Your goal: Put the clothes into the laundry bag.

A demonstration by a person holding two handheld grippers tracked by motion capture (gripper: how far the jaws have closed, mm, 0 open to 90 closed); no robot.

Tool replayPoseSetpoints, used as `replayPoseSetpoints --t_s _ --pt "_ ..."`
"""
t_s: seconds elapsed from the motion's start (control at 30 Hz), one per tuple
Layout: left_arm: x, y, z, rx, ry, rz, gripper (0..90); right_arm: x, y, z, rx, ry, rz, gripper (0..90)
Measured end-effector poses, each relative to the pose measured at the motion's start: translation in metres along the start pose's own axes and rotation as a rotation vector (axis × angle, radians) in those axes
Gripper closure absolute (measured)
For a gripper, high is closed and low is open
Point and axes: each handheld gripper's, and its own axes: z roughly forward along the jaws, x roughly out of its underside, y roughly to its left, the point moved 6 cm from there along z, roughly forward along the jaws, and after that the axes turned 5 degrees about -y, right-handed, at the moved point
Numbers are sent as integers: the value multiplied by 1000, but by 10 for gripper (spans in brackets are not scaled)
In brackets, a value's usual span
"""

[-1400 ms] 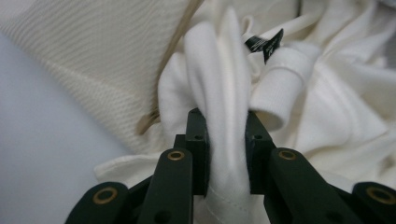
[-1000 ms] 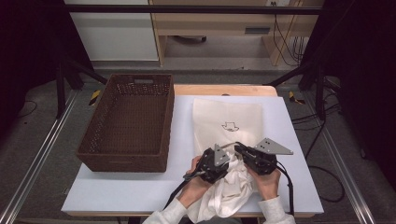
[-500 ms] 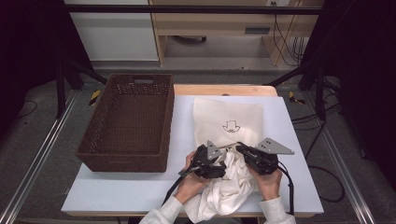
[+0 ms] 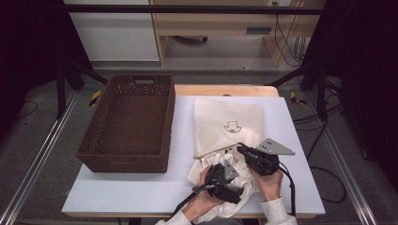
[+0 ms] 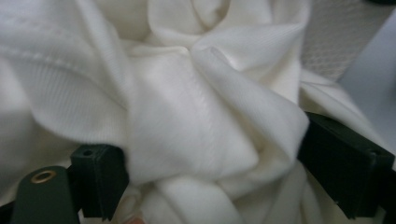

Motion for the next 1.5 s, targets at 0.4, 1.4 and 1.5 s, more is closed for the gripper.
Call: replayPoseSetpoints --t_s 0.4,1.4,1.5 --pt "-16 17 -24 -61 -108 -20 700 1 -1 0 -9 7 -3 865" --pt "-8 38 -53 -83 -103 1 208 0 -5 -4 -17 10 33 862" --pt "8 34 -60 -61 -87 -15 217 0 -5 -3 -16 9 34 862"
